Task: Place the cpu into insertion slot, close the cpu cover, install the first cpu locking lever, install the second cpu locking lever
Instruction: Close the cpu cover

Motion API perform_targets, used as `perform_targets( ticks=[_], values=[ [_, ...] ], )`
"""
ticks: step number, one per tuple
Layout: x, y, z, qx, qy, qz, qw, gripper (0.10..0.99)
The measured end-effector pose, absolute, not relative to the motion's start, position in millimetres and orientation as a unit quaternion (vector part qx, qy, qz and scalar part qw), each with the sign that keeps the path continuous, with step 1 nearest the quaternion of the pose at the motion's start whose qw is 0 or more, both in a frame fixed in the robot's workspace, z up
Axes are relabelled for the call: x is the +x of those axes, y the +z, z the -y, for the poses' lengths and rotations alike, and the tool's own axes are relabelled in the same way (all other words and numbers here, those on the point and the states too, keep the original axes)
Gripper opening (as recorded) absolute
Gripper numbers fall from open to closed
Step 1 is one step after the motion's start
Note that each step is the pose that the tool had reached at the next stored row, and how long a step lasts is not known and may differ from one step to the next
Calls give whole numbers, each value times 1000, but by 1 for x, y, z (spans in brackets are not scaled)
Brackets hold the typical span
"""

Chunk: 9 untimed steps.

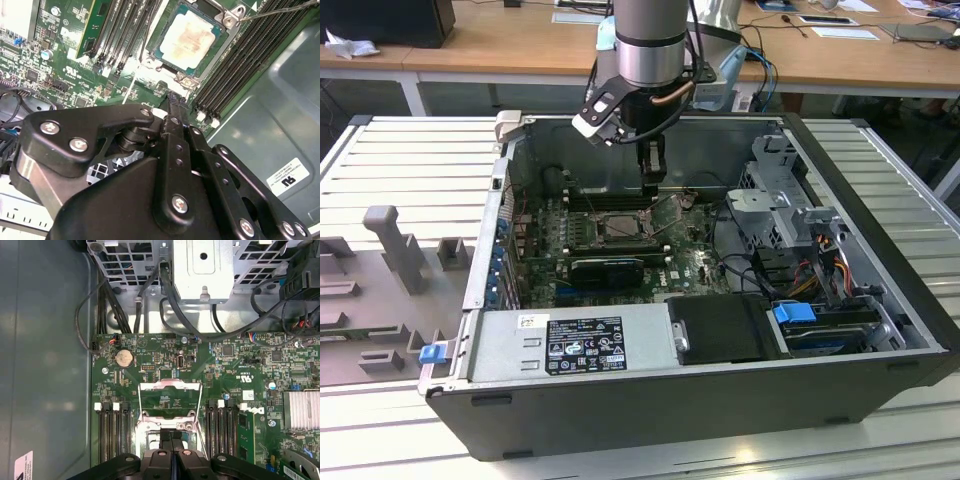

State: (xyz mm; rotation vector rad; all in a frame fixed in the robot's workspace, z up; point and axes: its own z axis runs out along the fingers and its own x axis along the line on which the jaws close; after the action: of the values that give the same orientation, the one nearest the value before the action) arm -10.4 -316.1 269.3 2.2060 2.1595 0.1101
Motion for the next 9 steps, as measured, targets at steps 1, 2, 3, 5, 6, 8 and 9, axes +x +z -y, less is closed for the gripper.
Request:
perform_targets(
  ticks=[1,2,3,5,6,8,9],
  values=[
    [-10,269,316,714,36,-699,26,106],
    [-10,269,316,714,36,-699,26,106],
    [-10,269,316,714,36,-699,26,106],
    [-9,269,316,714,36,-699,26,106],
    [-9,269,316,714,36,-699,26,106],
    [-8,269,316,714,36,-699,26,106],
    [-8,269,316,714,36,-699,26,106]
  ],
)
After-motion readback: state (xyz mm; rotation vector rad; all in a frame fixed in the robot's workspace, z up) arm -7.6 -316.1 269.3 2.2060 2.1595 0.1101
